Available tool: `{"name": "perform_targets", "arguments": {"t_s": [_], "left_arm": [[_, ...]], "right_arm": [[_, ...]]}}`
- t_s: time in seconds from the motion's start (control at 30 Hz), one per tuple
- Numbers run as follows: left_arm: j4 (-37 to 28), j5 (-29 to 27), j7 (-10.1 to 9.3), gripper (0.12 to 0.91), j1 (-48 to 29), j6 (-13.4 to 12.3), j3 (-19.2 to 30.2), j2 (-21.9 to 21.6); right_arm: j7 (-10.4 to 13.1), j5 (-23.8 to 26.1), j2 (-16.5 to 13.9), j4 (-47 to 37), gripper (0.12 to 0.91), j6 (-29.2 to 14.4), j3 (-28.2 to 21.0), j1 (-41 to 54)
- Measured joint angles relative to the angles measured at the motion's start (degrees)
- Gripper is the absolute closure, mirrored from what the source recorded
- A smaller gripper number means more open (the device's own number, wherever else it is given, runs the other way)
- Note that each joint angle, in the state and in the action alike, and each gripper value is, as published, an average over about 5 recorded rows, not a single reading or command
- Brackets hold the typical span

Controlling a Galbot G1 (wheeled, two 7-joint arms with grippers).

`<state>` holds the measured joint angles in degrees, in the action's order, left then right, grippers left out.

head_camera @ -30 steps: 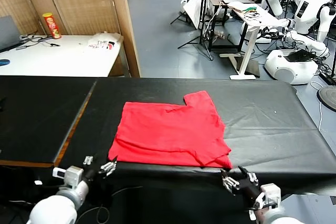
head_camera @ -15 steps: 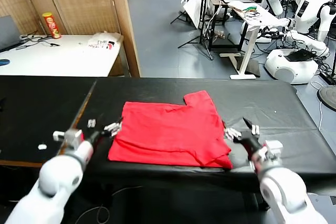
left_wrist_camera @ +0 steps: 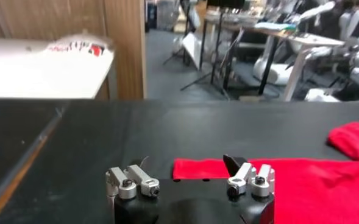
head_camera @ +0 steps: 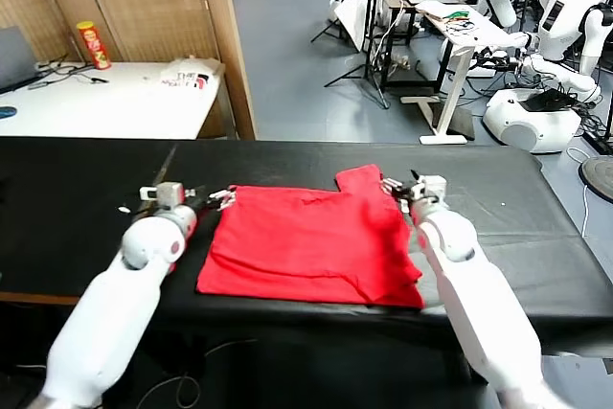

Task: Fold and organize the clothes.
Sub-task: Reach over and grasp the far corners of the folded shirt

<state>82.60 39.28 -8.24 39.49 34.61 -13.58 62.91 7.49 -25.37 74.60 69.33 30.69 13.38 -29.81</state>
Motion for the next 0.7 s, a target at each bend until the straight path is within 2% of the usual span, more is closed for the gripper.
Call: {"name": "perform_targets", "arguments": {"t_s": [0.2,0.53,0.6,0.7], "left_arm": [[-7.32,-1.36,1.2,0.232,-3.72,1.03,0.93,2.84],[-13.6,-1.75,2.07,0.233,-7.02,-0.81,0.89,5.2],[-13.76,-1.79,2.34,0.238,-7.09,-0.84,0.95,5.25],[-13.44,-1.89,3.09,0.303,-6.98,-0.99,1.28,5.15]], "right_arm": [[-1.12,0.01,1.02,-3.95,0.227,0.94,-0.21,1.8],[-2.51,0.01,1.7,-6.03,0.236,1.13,-0.04,2.04],[-2.91,0.01,1.84,-6.23,0.285,1.17,0.06,2.0],[-3.3,0.0,2.01,-6.36,0.433,1.17,0.21,1.89]]}}
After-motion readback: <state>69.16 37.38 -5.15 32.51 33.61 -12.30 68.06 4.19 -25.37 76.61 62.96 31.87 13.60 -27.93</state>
